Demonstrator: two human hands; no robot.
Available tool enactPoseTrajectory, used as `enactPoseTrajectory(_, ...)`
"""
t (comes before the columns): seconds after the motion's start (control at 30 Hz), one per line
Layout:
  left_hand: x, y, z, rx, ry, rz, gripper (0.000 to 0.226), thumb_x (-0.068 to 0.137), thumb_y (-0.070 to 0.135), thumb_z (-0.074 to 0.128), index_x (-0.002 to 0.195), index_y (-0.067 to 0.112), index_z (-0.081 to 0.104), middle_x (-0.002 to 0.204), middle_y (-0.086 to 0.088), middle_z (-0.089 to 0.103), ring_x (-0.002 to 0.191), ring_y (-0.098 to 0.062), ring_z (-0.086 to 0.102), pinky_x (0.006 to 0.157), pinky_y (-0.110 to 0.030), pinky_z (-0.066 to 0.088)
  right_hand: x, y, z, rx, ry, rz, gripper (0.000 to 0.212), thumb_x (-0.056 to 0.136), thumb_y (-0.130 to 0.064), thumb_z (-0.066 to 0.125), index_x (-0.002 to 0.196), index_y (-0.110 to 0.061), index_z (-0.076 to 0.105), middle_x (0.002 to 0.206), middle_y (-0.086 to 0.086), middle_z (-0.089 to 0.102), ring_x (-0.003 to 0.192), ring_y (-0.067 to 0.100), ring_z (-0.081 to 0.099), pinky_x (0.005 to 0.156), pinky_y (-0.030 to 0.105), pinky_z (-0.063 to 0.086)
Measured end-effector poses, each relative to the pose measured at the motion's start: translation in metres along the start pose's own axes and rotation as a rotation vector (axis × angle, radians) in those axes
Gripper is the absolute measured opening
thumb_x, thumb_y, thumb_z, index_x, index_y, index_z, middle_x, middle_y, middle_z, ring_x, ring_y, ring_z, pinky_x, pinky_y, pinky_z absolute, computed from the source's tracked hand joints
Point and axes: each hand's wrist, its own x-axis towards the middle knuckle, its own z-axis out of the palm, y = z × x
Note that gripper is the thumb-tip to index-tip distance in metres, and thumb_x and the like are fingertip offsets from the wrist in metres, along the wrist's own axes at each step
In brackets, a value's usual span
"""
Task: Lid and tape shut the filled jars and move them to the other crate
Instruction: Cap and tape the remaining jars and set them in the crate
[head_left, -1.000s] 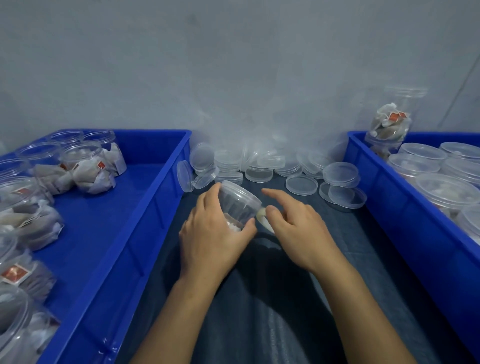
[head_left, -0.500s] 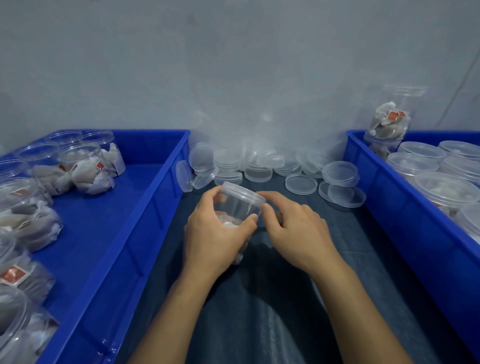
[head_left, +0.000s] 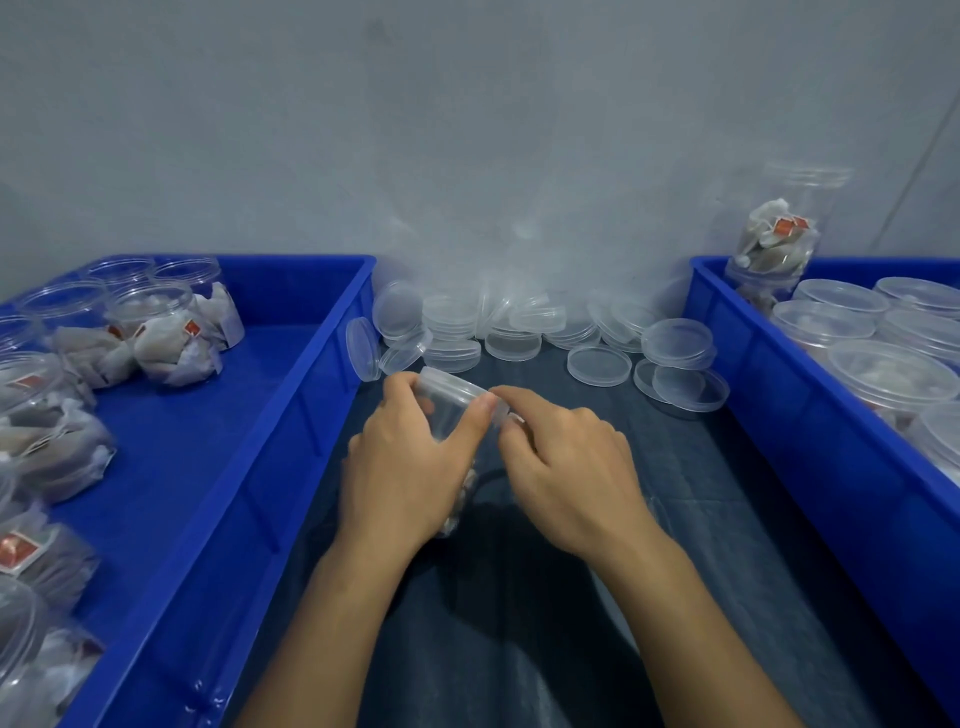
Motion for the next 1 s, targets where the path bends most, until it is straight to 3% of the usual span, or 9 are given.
enactPoseTrajectory(0.1, 0.002, -0.005, 0.000, -0.076, 0.023, -0.017, 0.076, 0.072, 0.096, 0.041, 0.117, 0.035, 0.048, 0.108, 0.017, 0.065, 0.094, -0.010, 0.063, 0.080, -0.039, 0.051, 0.000, 0.004, -0.009, 0.138, -0.078, 0.036, 0.054, 0.091, -0.046, 0.028, 0.139, -0.054, 0.050, 0.072, -0.015, 0.063, 0.086, 0.023, 0.062, 0.085, 0.045, 0.049)
enactPoseTrajectory(0.2, 0.004, -0.009, 0.000, -0.161, 0.017, -0.030, 0.071, 0.074, 0.092, 0.048, 0.117, 0.035, 0.052, 0.108, 0.018, 0.066, 0.093, 0.001, 0.062, 0.073, -0.027, 0.049, 0.002, 0.012, -0.009, 0.073, -0.080, 0.019, 0.044, 0.099, -0.048, 0.033, 0.139, -0.053, 0.050, 0.061, -0.013, 0.055, 0.081, 0.023, 0.060, 0.083, 0.045, 0.050)
enactPoseTrajectory(0.33, 0.004, -0.009, 0.001, -0.252, -0.013, -0.057, 0.070, 0.072, 0.090, 0.052, 0.116, 0.035, 0.056, 0.109, 0.018, 0.066, 0.099, 0.003, 0.062, 0.082, -0.030, 0.052, 0.003, 0.019, -0.005, -0.041, -0.062, 0.029, 0.036, 0.105, -0.050, 0.030, 0.138, -0.053, 0.046, 0.079, -0.017, 0.060, 0.094, 0.030, 0.062, 0.077, 0.043, 0.038)
enactPoseTrajectory(0.47, 0.004, -0.006, 0.000, -0.346, -0.032, -0.086, 0.066, 0.067, 0.090, 0.054, 0.106, 0.037, 0.059, 0.101, 0.021, 0.068, 0.093, 0.014, 0.061, 0.071, -0.011, 0.042, 0.004, 0.021, -0.006, -0.004, -0.087, 0.035, 0.034, 0.105, -0.053, 0.030, 0.136, -0.057, 0.044, 0.092, -0.015, 0.068, 0.099, 0.031, 0.063, 0.083, 0.045, 0.045)
enactPoseTrajectory(0.63, 0.006, -0.010, 0.004, -0.498, -0.076, -0.112, 0.072, 0.068, 0.088, 0.060, 0.110, 0.030, 0.069, 0.104, 0.014, 0.076, 0.094, 0.005, 0.069, 0.083, -0.028, 0.052, 0.005, 0.019, -0.010, 0.047, -0.138, 0.069, 0.031, 0.106, -0.054, 0.033, 0.135, -0.061, 0.044, 0.088, -0.017, 0.064, 0.101, 0.026, 0.064, 0.093, 0.049, 0.049)
enactPoseTrajectory(0.73, 0.009, -0.014, 0.004, -0.609, -0.155, -0.131, 0.069, 0.074, 0.080, 0.067, 0.111, 0.022, 0.070, 0.108, 0.005, 0.078, 0.103, -0.014, 0.075, 0.098, -0.049, 0.057, 0.004, 0.019, -0.011, 0.055, -0.114, 0.060, 0.028, 0.106, -0.055, 0.034, 0.130, -0.057, 0.048, 0.090, -0.019, 0.066, 0.099, 0.024, 0.063, 0.090, 0.048, 0.048)
enactPoseTrajectory(0.8, 0.010, -0.016, 0.003, -0.627, -0.190, -0.123, 0.066, 0.077, 0.078, 0.067, 0.110, 0.021, 0.068, 0.108, 0.001, 0.078, 0.104, -0.021, 0.075, 0.099, -0.056, 0.056, 0.004, 0.017, -0.010, 0.049, -0.089, 0.044, 0.028, 0.106, -0.054, 0.034, 0.129, -0.053, 0.050, 0.088, -0.016, 0.067, 0.096, 0.025, 0.063, 0.088, 0.047, 0.049)
enactPoseTrajectory(0.9, 0.009, -0.015, 0.003, -0.474, -0.145, -0.054, 0.065, 0.077, 0.086, 0.054, 0.107, 0.030, 0.063, 0.108, 0.009, 0.073, 0.100, -0.007, 0.070, 0.091, -0.039, 0.055, 0.004, 0.013, -0.008, 0.029, -0.057, 0.021, 0.034, 0.103, -0.058, 0.030, 0.129, -0.049, 0.051, 0.087, -0.011, 0.071, 0.094, 0.027, 0.064, 0.086, 0.047, 0.049)
enactPoseTrajectory(1.0, 0.004, -0.009, 0.001, -0.285, 0.047, 0.034, 0.067, 0.080, 0.083, 0.048, 0.123, 0.033, 0.055, 0.116, 0.014, 0.062, 0.105, 0.002, 0.060, 0.084, -0.020, 0.047, 0.003, 0.011, -0.007, -0.007, -0.018, 0.002, 0.040, 0.100, -0.060, 0.026, 0.129, -0.047, 0.051, 0.090, -0.010, 0.073, 0.095, 0.029, 0.066, 0.082, 0.044, 0.047)
